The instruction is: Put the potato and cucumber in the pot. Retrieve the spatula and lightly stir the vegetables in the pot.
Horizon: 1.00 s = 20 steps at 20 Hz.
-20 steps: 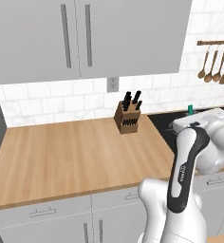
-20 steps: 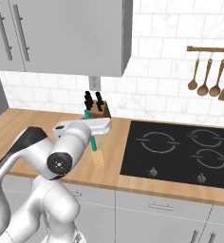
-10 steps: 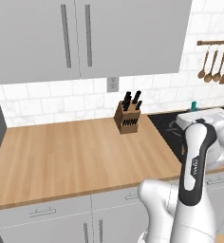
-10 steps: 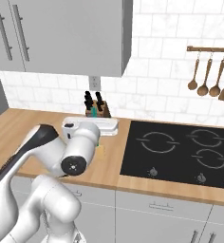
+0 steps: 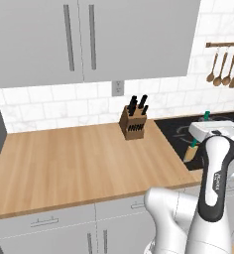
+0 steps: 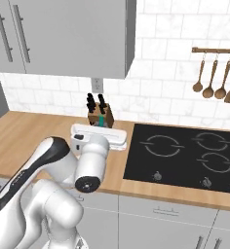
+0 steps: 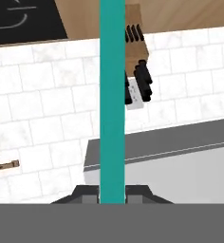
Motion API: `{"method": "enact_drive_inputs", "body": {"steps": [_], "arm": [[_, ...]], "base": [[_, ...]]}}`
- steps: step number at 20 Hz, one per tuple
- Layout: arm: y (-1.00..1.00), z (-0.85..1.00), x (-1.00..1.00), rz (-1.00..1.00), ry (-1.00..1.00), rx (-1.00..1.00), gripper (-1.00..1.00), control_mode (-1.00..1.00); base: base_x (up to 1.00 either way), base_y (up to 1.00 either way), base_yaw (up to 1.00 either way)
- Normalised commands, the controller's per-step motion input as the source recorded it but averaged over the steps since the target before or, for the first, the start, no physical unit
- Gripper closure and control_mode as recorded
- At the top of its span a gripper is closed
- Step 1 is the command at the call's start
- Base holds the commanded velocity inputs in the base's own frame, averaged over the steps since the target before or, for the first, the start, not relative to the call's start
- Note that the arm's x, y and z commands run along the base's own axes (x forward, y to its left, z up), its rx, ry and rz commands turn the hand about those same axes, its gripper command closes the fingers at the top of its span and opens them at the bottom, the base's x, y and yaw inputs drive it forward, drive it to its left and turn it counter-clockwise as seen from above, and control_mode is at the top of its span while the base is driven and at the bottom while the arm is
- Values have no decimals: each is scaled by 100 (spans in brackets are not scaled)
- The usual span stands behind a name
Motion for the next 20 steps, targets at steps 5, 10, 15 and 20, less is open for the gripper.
{"method": "enact_drive_inputs", "body": {"steps": [5, 10, 15, 20], "arm": [[0, 0, 0, 0, 0, 0, 100, 100], [0, 0, 0, 0, 0, 0, 100, 100], [0, 0, 0, 0, 0, 0, 100, 100], [0, 0, 0, 0, 0, 0, 100, 100]], "base": [[-63, -35, 0], [-86, -93, 3], [-34, -100, 6], [-2, -100, 4]]}}
